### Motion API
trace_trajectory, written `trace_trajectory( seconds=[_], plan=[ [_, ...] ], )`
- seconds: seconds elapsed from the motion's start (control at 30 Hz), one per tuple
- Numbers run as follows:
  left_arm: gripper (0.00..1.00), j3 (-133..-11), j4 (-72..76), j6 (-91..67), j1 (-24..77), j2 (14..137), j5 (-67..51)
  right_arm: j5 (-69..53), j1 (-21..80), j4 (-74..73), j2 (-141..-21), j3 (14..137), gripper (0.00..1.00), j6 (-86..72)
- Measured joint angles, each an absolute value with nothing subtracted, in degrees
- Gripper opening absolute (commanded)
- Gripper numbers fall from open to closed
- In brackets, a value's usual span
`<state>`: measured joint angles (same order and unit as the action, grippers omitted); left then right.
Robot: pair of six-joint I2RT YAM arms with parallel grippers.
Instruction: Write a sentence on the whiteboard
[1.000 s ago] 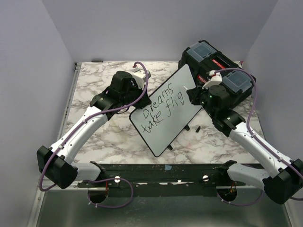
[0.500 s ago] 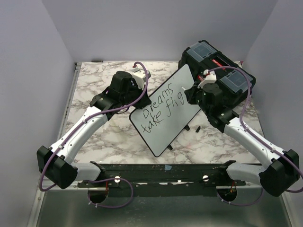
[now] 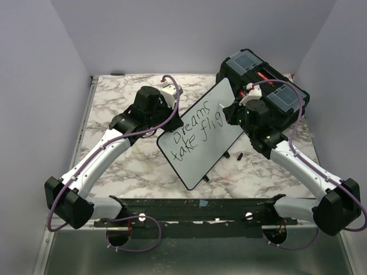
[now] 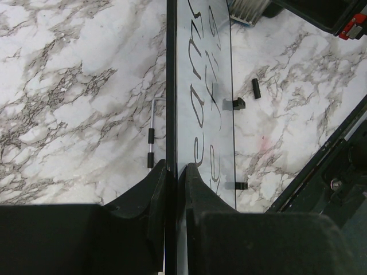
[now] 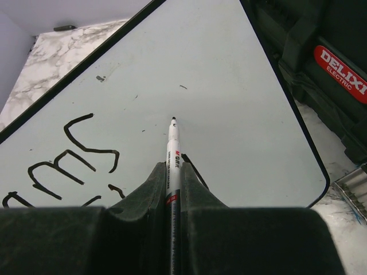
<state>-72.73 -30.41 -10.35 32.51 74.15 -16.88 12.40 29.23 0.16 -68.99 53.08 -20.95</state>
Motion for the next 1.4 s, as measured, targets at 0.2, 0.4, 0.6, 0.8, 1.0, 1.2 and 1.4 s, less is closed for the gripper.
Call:
trace_trajectory(
  seconds=[0.2, 0.4, 0.6, 0.8, 1.0, 1.2, 1.4],
  plan=[
    [0.00, -72.7, -30.5, -10.3, 32.5, 74.1, -16.7, 11.1, 29.2, 0.5, -69.0, 51.8, 0.01, -21.0],
    [0.00, -72.7, -30.6, -10.3, 32.5, 74.1, -16.3, 10.8, 29.1, 0.9, -69.0, 50.2, 0.01, -21.2],
    [0.00, -72.7, -30.8, -10.4, 32.5, 74.1, -16.1, 10.8, 28.9, 1.7, -68.5, 48.3, 0.01, -21.8],
    [0.00, -72.7, -30.8, -10.4, 32.5, 74.1, -16.1, 10.6, 28.9, 1.6, -66.9, 45.7, 0.01, -22.6],
    [0.00, -72.7, -30.8, -10.4, 32.6, 74.1, -16.1, 10.2, 28.9, 1.2, -65.6, 44.0, 0.01, -23.2],
    [0.00, -72.7, -30.7, -10.3, 32.7, 74.1, -16.1, 9.9, 28.9, 0.8, -65.3, 43.9, 0.01, -23.4],
    [0.00, -72.7, -30.7, -10.3, 32.7, 74.1, -16.0, 9.9, 28.9, 0.6, -65.5, 44.2, 0.01, -23.5]
  ],
)
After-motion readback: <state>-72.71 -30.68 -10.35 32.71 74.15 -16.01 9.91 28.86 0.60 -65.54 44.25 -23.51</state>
